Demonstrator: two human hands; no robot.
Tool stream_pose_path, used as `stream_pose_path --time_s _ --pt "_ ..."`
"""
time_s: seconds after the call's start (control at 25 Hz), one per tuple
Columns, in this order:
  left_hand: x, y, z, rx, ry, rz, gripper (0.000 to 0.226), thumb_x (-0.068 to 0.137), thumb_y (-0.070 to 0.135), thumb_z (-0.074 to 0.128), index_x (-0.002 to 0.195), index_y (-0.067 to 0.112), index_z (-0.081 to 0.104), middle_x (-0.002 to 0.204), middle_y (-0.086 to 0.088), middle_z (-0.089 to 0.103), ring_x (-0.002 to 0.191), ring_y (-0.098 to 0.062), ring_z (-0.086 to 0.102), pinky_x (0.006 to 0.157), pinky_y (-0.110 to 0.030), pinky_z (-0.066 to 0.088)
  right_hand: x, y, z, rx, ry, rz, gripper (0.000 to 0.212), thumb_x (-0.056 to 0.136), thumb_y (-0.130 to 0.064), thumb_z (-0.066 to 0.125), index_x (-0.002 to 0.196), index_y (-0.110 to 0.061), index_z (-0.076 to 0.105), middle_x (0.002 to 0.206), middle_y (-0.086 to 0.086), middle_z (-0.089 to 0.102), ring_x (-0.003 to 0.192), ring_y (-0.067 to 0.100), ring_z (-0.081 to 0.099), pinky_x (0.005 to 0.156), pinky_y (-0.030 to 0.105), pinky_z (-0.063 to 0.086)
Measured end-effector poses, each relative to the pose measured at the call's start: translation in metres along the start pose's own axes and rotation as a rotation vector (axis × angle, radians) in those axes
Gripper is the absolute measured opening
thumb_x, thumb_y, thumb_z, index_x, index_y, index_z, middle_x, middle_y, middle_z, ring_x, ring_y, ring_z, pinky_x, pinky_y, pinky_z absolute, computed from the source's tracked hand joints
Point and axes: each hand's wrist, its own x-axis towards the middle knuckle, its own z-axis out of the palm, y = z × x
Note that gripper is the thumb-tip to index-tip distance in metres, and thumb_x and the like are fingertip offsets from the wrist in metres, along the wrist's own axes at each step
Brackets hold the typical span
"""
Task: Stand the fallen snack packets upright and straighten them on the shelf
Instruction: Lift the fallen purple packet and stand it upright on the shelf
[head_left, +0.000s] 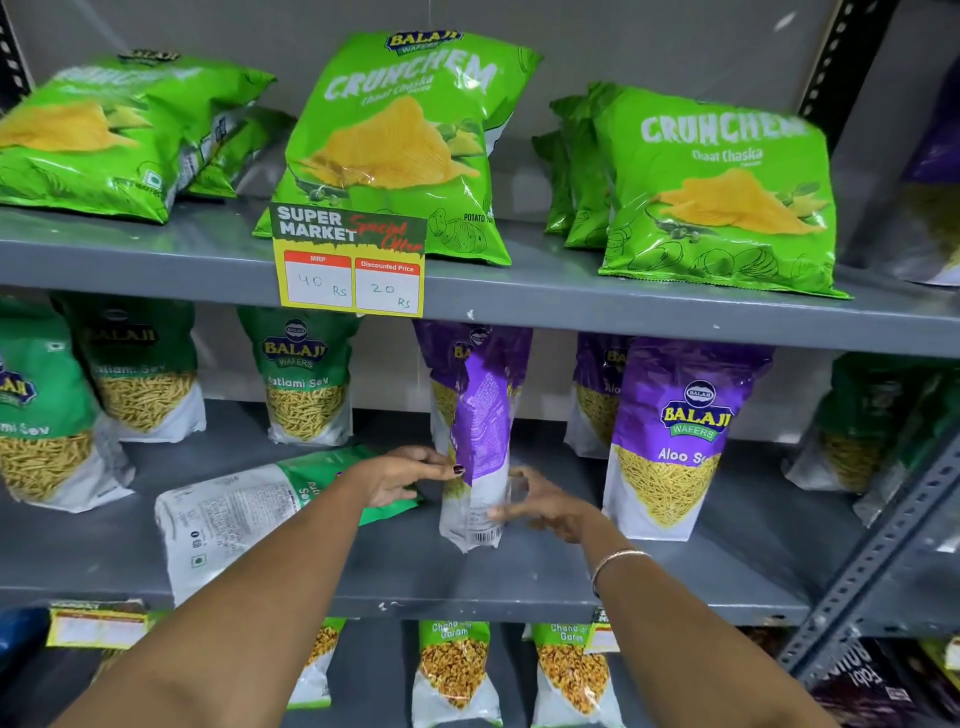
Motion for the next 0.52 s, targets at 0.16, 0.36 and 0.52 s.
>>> stream_pose_path --time_s 0.16,0.36,0.52 --pt "0.010 -0.003 0.013 -0.057 0.202 0.086 0.038 0.079 0.017 0.070 0.110 0.017 0.048 0.117 -0.007 0.051 0.112 -0.022 0.048 0.093 -0.033 0.035 0.017 0.016 0.026 -0.062 0.083 -0.040 0.099 0.045 -0.037 0.088 0.131 -0.021 0.042 0.129 0.001 0.055 0.125 0.018 0.045 0.107 0.032 0.040" --pt "0.023 -0.004 0.021 0.139 0.378 0.127 0.107 0.069 0.030 0.079 0.149 0.011 0.010 0.155 -0.013 0.019 0.144 -0.026 0.021 0.115 -0.037 0.025 0.020 0.021 0.035 -0.013 0.340 -0.089 0.070 0.058 -0.016 0.087 0.104 -0.010 0.034 0.103 0.001 0.055 0.096 0.013 0.057 0.087 0.028 0.051" --pt "0.029 -0.001 0.022 0.061 0.320 0.195 0.102 0.058 0.020 0.086 0.140 0.008 0.027 0.143 -0.009 0.042 0.133 -0.025 0.041 0.108 -0.033 0.036 0.021 0.026 0.005 0.044 0.143 -0.143 0.071 0.060 -0.001 0.082 0.118 -0.001 0.040 0.119 0.013 0.060 0.105 0.025 0.062 0.090 0.032 0.052"
